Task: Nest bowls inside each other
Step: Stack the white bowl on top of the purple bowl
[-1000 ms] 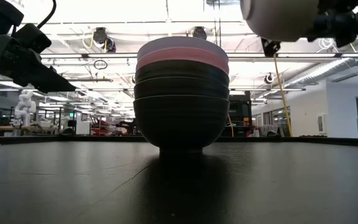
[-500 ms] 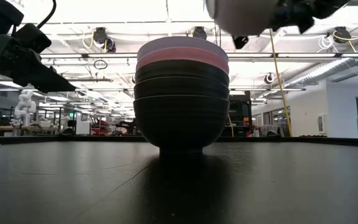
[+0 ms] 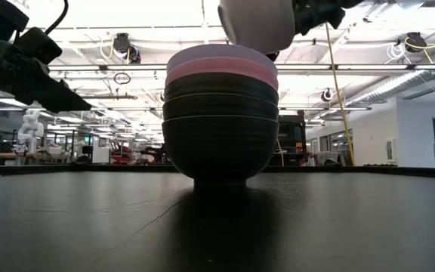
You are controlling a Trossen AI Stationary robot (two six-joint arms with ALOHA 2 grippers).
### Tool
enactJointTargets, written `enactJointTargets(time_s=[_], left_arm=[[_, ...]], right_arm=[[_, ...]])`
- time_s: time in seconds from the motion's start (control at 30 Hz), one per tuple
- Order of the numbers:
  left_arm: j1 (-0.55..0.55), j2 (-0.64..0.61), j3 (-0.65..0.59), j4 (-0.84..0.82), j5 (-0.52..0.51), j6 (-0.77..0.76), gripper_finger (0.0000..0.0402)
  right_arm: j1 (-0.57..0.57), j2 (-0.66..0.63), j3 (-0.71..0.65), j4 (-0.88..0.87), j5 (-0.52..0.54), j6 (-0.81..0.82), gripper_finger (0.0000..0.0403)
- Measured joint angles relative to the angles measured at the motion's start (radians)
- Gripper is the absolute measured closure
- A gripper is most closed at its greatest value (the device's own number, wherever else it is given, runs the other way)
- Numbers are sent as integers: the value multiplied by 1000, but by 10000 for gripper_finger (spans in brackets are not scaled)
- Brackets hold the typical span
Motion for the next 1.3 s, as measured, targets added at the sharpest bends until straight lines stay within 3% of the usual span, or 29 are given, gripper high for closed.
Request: enactJointTargets(time_s=[0.5, 0.73, 0.93, 1.3], left_arm=[[0, 0, 0, 4, 28, 7, 172], [0, 0, 0, 3, 27, 11, 172], [0, 0, 0, 3, 27, 11, 172], [0, 0, 0, 2, 27, 11, 172]], right_arm=[[3, 152, 240, -249, -3, -22, 403], [7, 249, 330, -317, -155, 8, 403], [29, 328, 444, -428, -149, -8, 403], [111, 472, 709, -789, 134, -15, 403]])
